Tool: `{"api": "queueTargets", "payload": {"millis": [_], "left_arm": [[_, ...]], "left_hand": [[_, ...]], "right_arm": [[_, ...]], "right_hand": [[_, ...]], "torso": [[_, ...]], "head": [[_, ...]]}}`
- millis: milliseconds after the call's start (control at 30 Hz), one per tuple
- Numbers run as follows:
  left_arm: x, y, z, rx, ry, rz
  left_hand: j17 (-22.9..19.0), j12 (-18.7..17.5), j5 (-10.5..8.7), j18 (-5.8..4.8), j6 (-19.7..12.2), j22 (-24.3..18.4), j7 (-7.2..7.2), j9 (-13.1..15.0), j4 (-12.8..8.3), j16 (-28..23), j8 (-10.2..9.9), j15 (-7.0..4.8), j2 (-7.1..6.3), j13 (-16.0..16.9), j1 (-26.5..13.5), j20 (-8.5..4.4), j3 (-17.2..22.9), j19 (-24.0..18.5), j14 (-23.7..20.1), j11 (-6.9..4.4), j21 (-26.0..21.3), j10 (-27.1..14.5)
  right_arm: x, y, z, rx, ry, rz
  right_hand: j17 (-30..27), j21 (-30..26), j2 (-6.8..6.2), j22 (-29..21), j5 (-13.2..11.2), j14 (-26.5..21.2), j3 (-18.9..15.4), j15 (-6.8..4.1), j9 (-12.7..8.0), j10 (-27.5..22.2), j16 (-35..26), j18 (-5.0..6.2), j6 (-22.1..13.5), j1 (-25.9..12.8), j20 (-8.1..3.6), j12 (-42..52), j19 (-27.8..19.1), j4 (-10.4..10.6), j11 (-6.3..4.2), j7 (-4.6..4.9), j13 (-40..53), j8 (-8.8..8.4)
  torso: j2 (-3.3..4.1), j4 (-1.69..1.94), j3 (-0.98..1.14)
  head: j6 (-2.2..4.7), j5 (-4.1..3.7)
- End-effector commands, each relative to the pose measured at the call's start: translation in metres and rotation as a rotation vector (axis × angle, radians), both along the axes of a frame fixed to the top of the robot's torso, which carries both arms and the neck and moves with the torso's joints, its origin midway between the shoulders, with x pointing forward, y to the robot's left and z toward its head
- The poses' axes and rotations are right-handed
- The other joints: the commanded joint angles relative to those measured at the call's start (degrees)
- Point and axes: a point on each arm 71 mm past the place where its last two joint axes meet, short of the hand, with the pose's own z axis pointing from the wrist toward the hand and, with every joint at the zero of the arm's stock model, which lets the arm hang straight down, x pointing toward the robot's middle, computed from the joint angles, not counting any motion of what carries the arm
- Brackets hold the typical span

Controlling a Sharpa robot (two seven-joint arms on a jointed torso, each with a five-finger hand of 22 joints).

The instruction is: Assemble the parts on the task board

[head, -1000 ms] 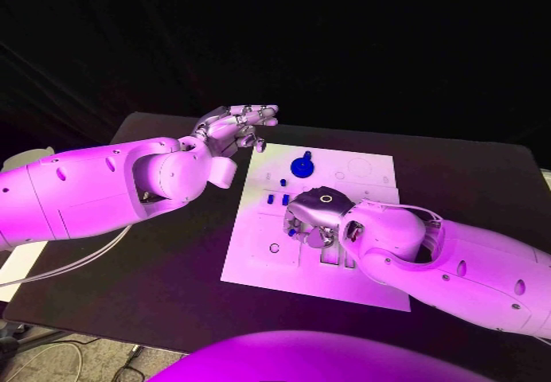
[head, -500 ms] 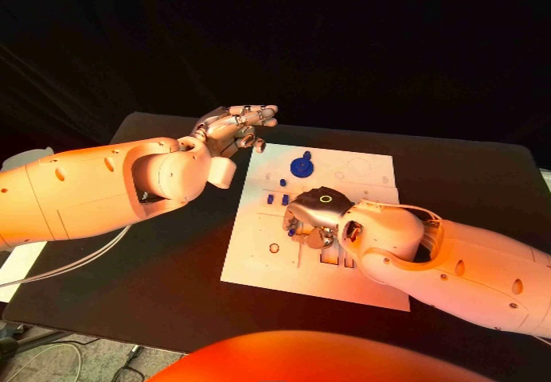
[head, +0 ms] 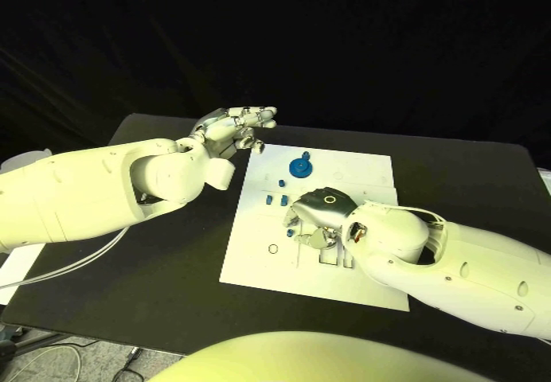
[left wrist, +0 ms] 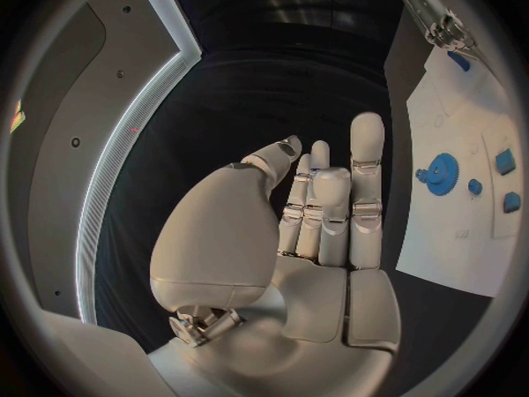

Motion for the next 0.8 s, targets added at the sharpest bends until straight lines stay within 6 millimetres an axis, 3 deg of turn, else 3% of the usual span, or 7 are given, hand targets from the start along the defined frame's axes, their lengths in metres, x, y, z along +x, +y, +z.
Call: {"api": "queueTargets", "payload": {"millis": [33, 267, 467, 800], "left_arm": [[-0.001, -0.002, 0.001, -0.01, -0.005, -0.026], [-0.001, -0.001, 0.001, -0.008, -0.005, -0.026], [-0.001, 0.0, 0.001, -0.006, -0.008, -0.029], [-0.002, -0.001, 0.002, -0.008, -0.01, -0.035]], "left_hand": [[0.0, 0.3, 0.21, 0.91, -0.4, 0.0, -0.01, 0.0, 0.0, 0.1, 0.3, 0.08, 0.62, 0.1, -0.1, 0.14, -0.3, -0.2, -0.3, 0.14, -0.1, -0.5], [0.0, 0.3, 0.21, 0.91, -0.4, 0.0, -0.01, 0.0, 0.0, 0.1, 0.3, 0.08, 0.62, 0.1, -0.1, 0.14, -0.3, -0.2, -0.3, 0.14, -0.1, -0.5], [-0.1, 0.4, 0.21, 0.91, -0.4, -0.1, -0.01, 0.0, 0.1, 0.1, 0.3, 0.09, 0.66, 0.1, -0.1, 0.15, -0.3, -0.2, -0.3, 0.14, -0.2, -0.5], [-0.1, 0.4, 0.21, 0.91, -0.4, -0.1, -0.01, 0.0, 0.1, 0.1, 0.3, 0.09, 0.66, 0.1, -0.1, 0.15, -0.3, -0.2, -0.3, 0.14, -0.2, -0.5]], "right_arm": [[-0.002, -0.004, 0.005, 0.044, -0.032, -0.002], [-0.003, -0.033, 0.022, 0.086, -0.065, -0.048], [0.009, -0.071, 0.039, 0.062, -0.097, -0.145], [0.024, -0.113, 0.045, -0.017, -0.103, -0.252]], "right_hand": [[0.2, 0.4, 0.34, 4.4, 0.4, 1.5, -0.4, 0.36, 0.1, 0.7, 0.4, 0.17, 0.4, 0.3, 0.2, 0.5, 0.9, -0.1, 0.0, 0.13, 0.0, 0.16], [0.2, 0.8, 0.54, 4.7, 0.5, 1.8, -0.1, 0.14, 0.2, 2.3, 0.7, 0.07, 1.3, 0.4, 0.04, 1.7, 1.3, 0.0, -0.39, 0.24, 0.0, 0.29], [-0.1, 0.7, -0.67, 4.5, 0.3, 1.9, -1.0, 0.3, 0.1, 1.4, 0.7, 0.06, 1.2, -0.5, 0.06, 1.4, 1.4, 0.5, -0.21, -0.19, -0.3, 0.01], [-0.2, 0.6, -1.96, 4.5, 0.2, 2.0, -3.0, 0.53, -0.1, -0.4, 0.8, 0.04, 0.4, -0.8, 0.29, 0.6, 1.5, 1.2, -0.09, -1.04, -0.3, -0.17]], "torso": [[-0.02, -0.03, -0.01], [-0.05, -0.11, -0.06], [-0.06, -0.22, -0.06], [-0.01, -0.31, 0.05]], "head": [[0.03, -0.22], [0.5, -1.04], [1.34, -2.22], [1.96, -2.57]]}}
